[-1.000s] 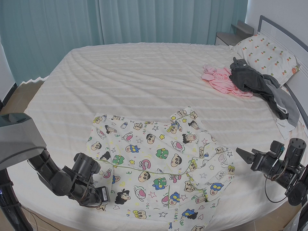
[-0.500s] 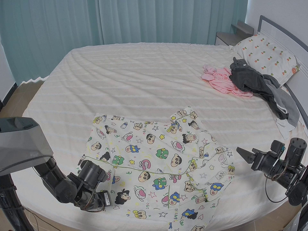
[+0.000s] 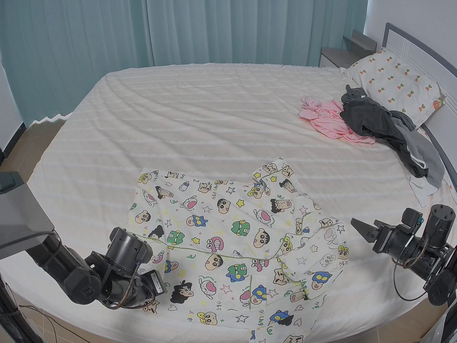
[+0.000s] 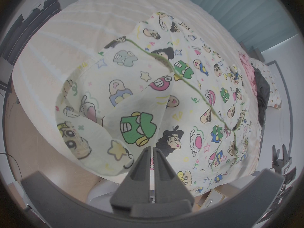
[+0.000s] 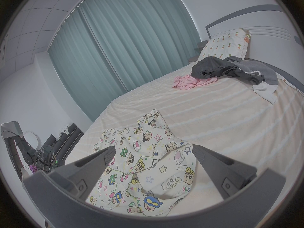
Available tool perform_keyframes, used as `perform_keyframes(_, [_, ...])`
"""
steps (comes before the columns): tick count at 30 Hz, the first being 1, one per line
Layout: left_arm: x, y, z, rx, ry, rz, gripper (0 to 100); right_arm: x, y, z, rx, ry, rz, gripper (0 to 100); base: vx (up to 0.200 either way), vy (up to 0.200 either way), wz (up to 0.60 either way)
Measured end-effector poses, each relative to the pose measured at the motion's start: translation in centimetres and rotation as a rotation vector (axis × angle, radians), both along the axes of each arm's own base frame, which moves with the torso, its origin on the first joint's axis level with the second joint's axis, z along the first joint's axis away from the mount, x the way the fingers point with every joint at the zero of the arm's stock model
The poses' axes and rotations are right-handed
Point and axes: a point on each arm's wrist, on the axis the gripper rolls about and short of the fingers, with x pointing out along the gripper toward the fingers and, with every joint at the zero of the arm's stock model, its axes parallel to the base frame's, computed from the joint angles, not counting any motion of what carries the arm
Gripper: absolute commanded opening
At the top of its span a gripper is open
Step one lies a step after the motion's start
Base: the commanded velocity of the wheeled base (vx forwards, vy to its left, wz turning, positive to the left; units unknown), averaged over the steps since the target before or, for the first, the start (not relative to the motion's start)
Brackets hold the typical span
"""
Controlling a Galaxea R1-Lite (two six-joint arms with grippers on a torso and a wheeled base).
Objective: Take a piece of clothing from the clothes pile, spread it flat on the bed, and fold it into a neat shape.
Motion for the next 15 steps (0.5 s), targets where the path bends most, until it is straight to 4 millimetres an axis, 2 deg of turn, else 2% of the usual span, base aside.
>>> perform_keyframes(4, [-0.2, 0.1, 0.6, -0.011, -0.02, 0.001, 0, 0.0, 0.0, 0.0, 0.0, 0.0, 0.0, 100, 0.0, 0.0, 0.0])
perform_keyframes(5, [-0.3, 0.1, 0.7, -0.012, -0.022, 0.002, 100, 0.0, 0.0, 0.0, 0.0, -0.001, 0.0, 100, 0.0, 0.0, 0.0])
perform_keyframes(15, [0.4, 0.8, 1.8, -0.037, -0.072, 0.044, 100, 0.0, 0.0, 0.0, -0.001, -0.001, -0.001, 100, 0.0, 0.0, 0.0])
